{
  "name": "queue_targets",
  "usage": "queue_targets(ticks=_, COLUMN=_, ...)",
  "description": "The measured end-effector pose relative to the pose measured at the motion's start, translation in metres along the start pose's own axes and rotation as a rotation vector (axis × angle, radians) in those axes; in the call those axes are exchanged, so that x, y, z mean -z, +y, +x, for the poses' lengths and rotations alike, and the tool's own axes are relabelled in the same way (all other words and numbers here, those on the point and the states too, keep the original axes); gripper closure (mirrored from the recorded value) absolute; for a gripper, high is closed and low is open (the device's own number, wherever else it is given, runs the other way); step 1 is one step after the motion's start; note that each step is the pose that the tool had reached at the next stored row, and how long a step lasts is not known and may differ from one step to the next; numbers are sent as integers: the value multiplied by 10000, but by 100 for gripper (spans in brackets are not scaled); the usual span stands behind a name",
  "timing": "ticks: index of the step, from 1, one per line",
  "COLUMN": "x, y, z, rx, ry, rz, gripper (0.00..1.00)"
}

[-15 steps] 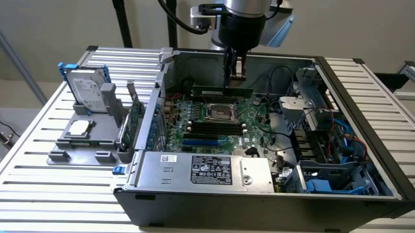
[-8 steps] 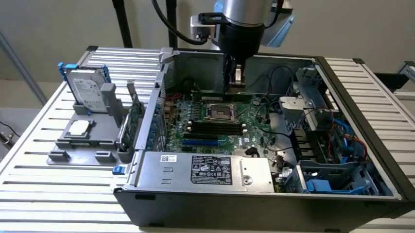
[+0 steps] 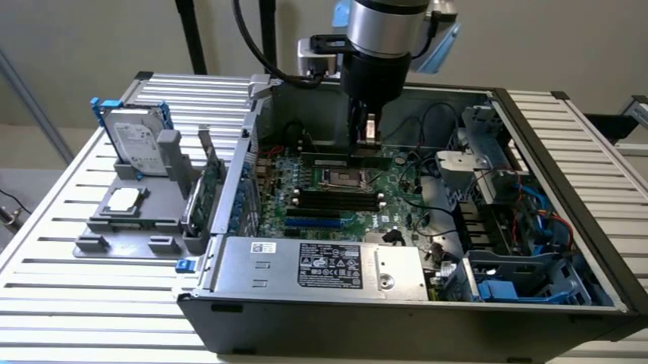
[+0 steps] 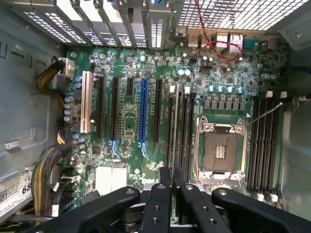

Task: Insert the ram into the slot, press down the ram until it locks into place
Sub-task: 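Insert the ram into the slot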

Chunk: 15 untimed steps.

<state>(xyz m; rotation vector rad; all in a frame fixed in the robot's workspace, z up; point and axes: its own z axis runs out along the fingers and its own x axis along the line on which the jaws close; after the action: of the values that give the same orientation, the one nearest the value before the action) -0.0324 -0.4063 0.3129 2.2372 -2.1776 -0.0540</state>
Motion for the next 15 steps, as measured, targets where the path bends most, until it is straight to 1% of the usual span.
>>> queue_targets(ticks=15, x=-272, y=-35, z=12, rx=-36, ry=-1, rz=0, gripper=86)
